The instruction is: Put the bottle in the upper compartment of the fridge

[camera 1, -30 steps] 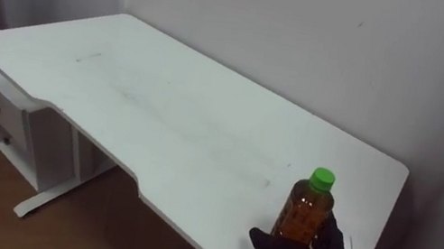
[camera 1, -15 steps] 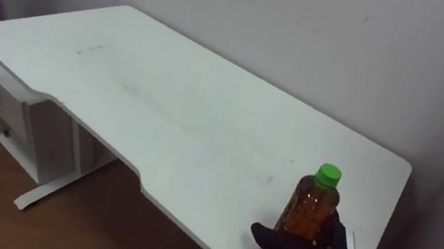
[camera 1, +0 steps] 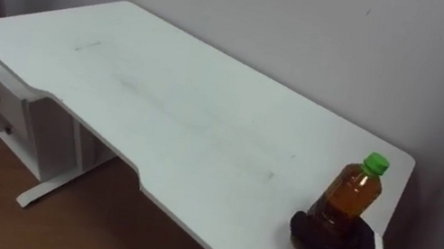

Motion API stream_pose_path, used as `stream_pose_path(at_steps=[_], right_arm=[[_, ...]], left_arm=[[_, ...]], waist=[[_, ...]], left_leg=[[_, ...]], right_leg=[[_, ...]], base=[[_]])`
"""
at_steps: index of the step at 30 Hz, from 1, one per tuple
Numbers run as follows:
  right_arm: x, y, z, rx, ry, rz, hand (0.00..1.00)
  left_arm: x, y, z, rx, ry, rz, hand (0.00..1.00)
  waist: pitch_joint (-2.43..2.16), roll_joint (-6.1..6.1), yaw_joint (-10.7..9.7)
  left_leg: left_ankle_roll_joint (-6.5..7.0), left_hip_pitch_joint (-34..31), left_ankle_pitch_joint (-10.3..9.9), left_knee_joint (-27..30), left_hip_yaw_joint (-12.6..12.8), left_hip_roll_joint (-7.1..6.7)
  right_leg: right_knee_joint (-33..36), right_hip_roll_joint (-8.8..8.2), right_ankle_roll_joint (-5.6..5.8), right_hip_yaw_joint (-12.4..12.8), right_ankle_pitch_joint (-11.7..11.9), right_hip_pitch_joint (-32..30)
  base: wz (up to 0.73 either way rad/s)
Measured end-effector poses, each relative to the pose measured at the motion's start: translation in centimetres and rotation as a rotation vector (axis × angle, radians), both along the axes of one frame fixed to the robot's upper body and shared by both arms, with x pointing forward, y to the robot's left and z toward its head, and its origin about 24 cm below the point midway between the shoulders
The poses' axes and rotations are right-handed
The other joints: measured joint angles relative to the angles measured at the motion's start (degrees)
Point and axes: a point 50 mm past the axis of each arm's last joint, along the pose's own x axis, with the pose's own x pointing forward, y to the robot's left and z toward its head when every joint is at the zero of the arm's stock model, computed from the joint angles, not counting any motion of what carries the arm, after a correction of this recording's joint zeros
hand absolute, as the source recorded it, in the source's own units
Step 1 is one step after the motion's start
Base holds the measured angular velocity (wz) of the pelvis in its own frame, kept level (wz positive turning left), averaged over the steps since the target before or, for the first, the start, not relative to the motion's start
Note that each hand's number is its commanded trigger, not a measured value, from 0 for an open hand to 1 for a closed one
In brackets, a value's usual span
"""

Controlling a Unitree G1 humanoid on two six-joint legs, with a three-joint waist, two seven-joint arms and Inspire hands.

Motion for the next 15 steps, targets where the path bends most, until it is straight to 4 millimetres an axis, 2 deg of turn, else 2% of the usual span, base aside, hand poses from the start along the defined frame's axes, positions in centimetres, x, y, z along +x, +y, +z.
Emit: stream_pose_path(at_steps=[9,15], right_arm=[[0.3,-0.71,0.22,0.022,0.004,-0.015,1.0],[0.34,0.03,0.67,0.077,-0.002,0.031,1.0]], left_arm=[[-0.23,-0.16,-0.11,-0.005,0.008,0.005,0.0],[-0.14,-0.16,-0.03,-0.008,-0.01,0.002,0.0]], waist=[[0.33,0.49,0.0],[0.17,0.57,-0.5]], left_leg=[[0.0,0.0,0.0,-0.6,-0.1,0.02],[0.01,0.2,0.0,-0.1,0.1,0.03]], right_leg=[[0.0,-0.02,0.04,-0.1,0.0,0.1],[0.0,0.03,0.04,0.1,0.0,0.0]], base=[[0.0],[0.0]])
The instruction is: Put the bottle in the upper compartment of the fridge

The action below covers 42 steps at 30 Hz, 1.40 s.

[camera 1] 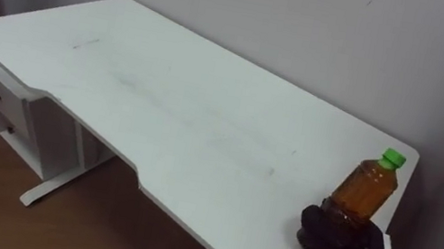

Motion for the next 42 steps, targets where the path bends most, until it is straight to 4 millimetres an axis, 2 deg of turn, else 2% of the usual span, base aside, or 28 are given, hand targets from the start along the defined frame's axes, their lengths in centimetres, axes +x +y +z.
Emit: stream_pose_path(at_steps=[4,7,10,11,12,13,15,19,22,24,30,34,36,42], right_arm=[[-0.4,1.1,0.9,0.0,-0.05,0.085,1.0],[-1.4,2.1,2.4,-0.005,-0.146,0.164,1.0],[-1.8,2.4,3.5,-0.036,-0.209,0.216,1.0],[-2.0,2.3,3.9,-0.043,-0.229,0.23,1.0],[-2.4,2.2,4.4,-0.044,-0.257,0.24,1.0],[-2.6,2.2,4.7,-0.042,-0.269,0.251,1.0],[-3.0,2.7,5.5,-0.035,-0.317,0.299,1.0],[-3.2,2.6,6.8,-0.1,-0.371,0.352,1.0],[-4.2,1.9,7.9,-0.118,-0.412,0.375,1.0],[-4.7,2.2,9.5,-0.149,-0.483,0.421,1.0],[-5.4,1.2,12.4,-0.17,-0.609,0.39,1.0],[-5.8,0.3,13.3,-0.168,-0.648,0.353,1.0],[-6.1,-0.1,13.9,-0.164,-0.676,0.337,1.0],[-6.4,-2.3,14.9,-0.217,-0.693,0.276,1.0]], left_arm=[[0.2,0.2,0.2,0.001,-0.023,0.025,0.0],[0.0,0.9,0.3,0.015,-0.027,0.061,0.0],[-0.6,1.4,0.2,0.025,-0.014,0.088,0.0],[-0.9,1.5,0.2,0.027,-0.005,0.099,0.0],[-1.2,1.6,0.1,0.03,0.004,0.099,0.0],[-1.4,1.6,0.1,0.031,0.009,0.103,0.0],[-2.2,1.9,0.1,0.037,0.023,0.136,0.0],[-2.5,2.0,0.2,0.039,0.027,0.153,0.0],[-2.6,2.2,0.2,0.04,0.025,0.168,0.0],[-3.0,2.5,0.3,0.048,0.021,0.189,0.0],[-3.5,3.0,0.5,0.06,-0.001,0.218,0.0],[-4.0,3.0,0.5,0.057,0.002,0.239,0.0],[-4.6,3.0,0.4,0.063,0.02,0.244,0.0],[-5.0,3.4,0.5,0.071,0.019,0.257,0.0]], waist=[[-0.3,0.3,-1.3],[-0.39,0.38,-2.2],[-0.63,0.41,-3.1],[-1.25,0.3,-3.7],[-1.63,0.36,-4.5],[-1.67,0.48,-4.8],[-2.0,0.8,-6.8],[-2.11,1.22,-9.0],[-2.28,1.2,-10.0],[-2.29,1.15,-11.0],[-2.24,0.6,-12.2],[-2.43,0.01,-13.3],[-2.33,0.12,-14.1],[-2.07,0.05,-16.1]], left_leg=[[0.0,-0.1,0.0,0.0,0.1,0.0],[0.02,0.8,0.0,0.0,0.6,0.04],[0.03,2.8,0.0,-0.8,2.4,0.25],[0.05,3.2,0.0,-1.1,3.2,0.35],[0.21,3.7,0.1,-1.5,3.3,0.34],[0.23,4.1,0.1,-1.6,3.3,0.33],[0.31,5.5,0.1,-1.9,3.7,0.33],[0.31,6.8,0.1,-2.1,4.9,0.53],[0.31,7.5,0.1,-2.1,5.4,0.59],[0.31,8.0,0.1,-2.2,6.4,0.76],[0.34,9.9,0.1,-3.2,7.3,0.88],[0.31,10.4,0.1,-3.6,8.0,0.96],[0.27,11.0,0.0,-3.8,8.3,0.96],[0.26,12.0,-0.3,-4.5,9.4,1.19]], right_leg=[[0.0,-0.01,0.04,-0.1,0.0,-0.1],[-0.1,0.01,0.04,0.1,0.0,0.7],[-0.2,0.01,0.13,0.9,0.1,2.1],[-0.2,0.04,0.22,1.3,0.1,2.2],[-0.2,-0.01,0.34,1.4,0.2,2.6],[-0.2,-0.03,0.36,1.5,0.2,2.9],[-0.1,-0.04,0.39,2.1,0.2,3.8],[0.1,0.21,0.32,3.8,0.3,4.7],[0.0,0.28,0.35,4.4,0.3,5.4],[0.0,0.28,0.31,4.8,0.3,5.4],[-0.2,0.63,0.36,5.8,0.3,6.7],[-0.3,0.95,0.4,6.9,0.3,6.7],[-0.4,1.1,0.42,7.6,0.3,6.8],[-0.3,1.31,0.52,8.6,0.2,7.1]], base=[[0.0],[0.0],[-0.14],[-0.09],[-0.05],[-0.07],[-0.14],[-0.18],[-0.09],[-0.17],[-0.06],[-0.09],[-0.12],[-0.09]])
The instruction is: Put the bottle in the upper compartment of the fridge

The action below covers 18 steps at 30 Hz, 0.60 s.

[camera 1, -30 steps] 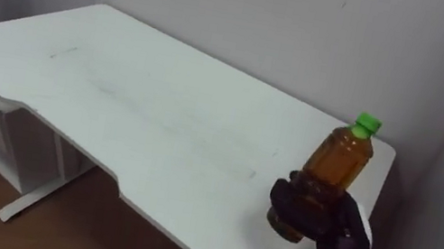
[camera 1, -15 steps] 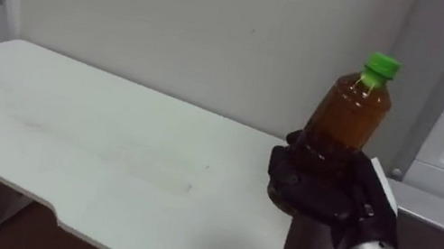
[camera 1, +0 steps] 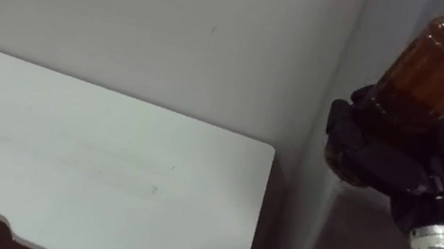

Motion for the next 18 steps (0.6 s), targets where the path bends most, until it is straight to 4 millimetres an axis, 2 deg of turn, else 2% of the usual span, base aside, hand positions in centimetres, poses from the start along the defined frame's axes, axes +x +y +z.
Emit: stream_pose_path(at_steps=[1,10,13,15,18], right_arm=[[-0.1,-0.4,0.2,0.001,-0.007,-0.017,1.0],[-0.2,-3.3,0.7,0.064,-0.023,-0.183,1.0],[0.0,-4.5,0.2,0.06,0.01,-0.253,1.0],[0.2,-5.8,-0.4,0.07,0.041,-0.304,1.0],[0.4,-6.9,-1.0,0.092,0.085,-0.364,1.0]], left_arm=[[-0.1,0.1,0.0,0.001,0.001,0.004,0.0],[0.1,0.3,0.1,0.022,-0.003,-0.003,0.0],[0.0,0.4,0.1,0.025,0.001,-0.005,0.0],[0.0,0.5,0.2,0.026,0.0,0.002,0.0],[-0.5,0.8,0.3,0.033,0.012,0.034,0.0]], waist=[[0.02,-0.09,-0.8],[0.33,-1.33,-2.2],[0.18,-1.94,-2.3],[-0.08,-2.35,-2.3],[-0.14,-2.61,-2.1]], left_leg=[[0.02,0.0,0.0,0.0,0.1,0.0],[-0.06,0.6,-0.2,-0.2,1.0,0.19],[-0.08,0.6,-0.2,-0.1,0.9,0.2],[-0.04,0.5,-0.3,-0.1,0.8,0.19],[-0.03,0.5,-0.3,-0.1,0.8,0.15]], right_leg=[[0.0,0.01,0.02,0.0,0.0,0.0],[0.1,0.6,0.03,0.9,0.0,0.0],[0.0,0.6,0.02,0.9,0.0,0.0],[0.0,0.28,0.03,0.9,0.0,0.0],[0.0,0.26,0.06,1.0,-0.1,0.0]], base=[[-0.05],[-0.05],[0.0],[0.0],[0.0]])
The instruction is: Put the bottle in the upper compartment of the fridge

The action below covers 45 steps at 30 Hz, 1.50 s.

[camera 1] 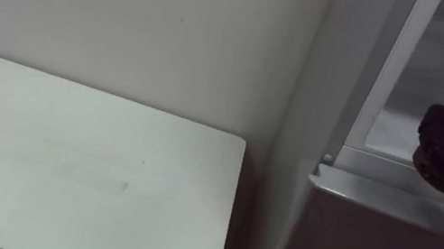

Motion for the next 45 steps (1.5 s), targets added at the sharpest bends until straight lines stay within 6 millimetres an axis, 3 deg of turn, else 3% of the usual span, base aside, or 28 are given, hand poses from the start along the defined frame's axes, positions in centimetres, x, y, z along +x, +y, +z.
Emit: stream_pose_path(at_steps=[8,13,19,24,37,45], right_arm=[[1.7,-2.1,-1.3,0.073,0.102,-0.107,1.0],[3.3,-3.2,-0.8,0.193,0.115,-0.138,1.0],[4.3,-4.2,-0.3,0.175,0.152,-0.198,1.0],[4.7,-4.9,-0.2,0.174,0.198,-0.255,1.0],[5.6,-5.7,1.2,0.065,0.279,-0.34,1.0],[5.8,-5.9,0.8,0.014,0.337,-0.371,1.0]], left_arm=[[-0.2,0.5,0.2,0.013,-0.007,0.036,0.0],[0.1,0.7,0.3,0.002,-0.006,0.017,0.0],[0.1,0.9,0.4,-0.007,0.009,0.02,0.0],[-0.8,1.2,0.6,0.002,0.024,0.048,0.0],[-2.3,2.0,1.0,0.011,0.068,0.088,0.0],[-2.4,2.8,1.4,0.038,0.078,0.087,0.0]], waist=[[0.01,0.07,0.1],[0.04,0.02,1.3],[0.07,-0.56,2.5],[-0.4,-1.87,3.0],[-0.41,-1.43,4.7],[-0.35,-2.24,6.7]], left_leg=[[0.0,0.1,0.0,0.0,0.0,-0.01],[0.02,0.1,0.0,0.0,0.0,-0.03],[0.03,0.2,-0.1,0.2,-0.7,-0.18],[0.04,-0.7,-0.1,0.8,-1.8,-0.34],[0.06,-2.3,-0.1,0.9,-4.3,-0.42],[0.02,-2.7,0.0,1.1,-5.2,-0.56]], right_leg=[[0.2,-0.03,0.0,-0.2,0.0,0.0],[0.3,0.27,-0.01,-0.2,0.0,0.0],[0.2,0.21,0.0,-0.4,0.0,0.3],[0.1,-0.09,0.0,-1.9,-0.1,0.0],[0.1,-0.48,0.18,-5.1,-0.2,0.0],[0.2,-0.63,0.18,-6.7,-0.2,0.2]], base=[[0.0],[0.0],[0.02],[0.1],[0.11],[0.06]])
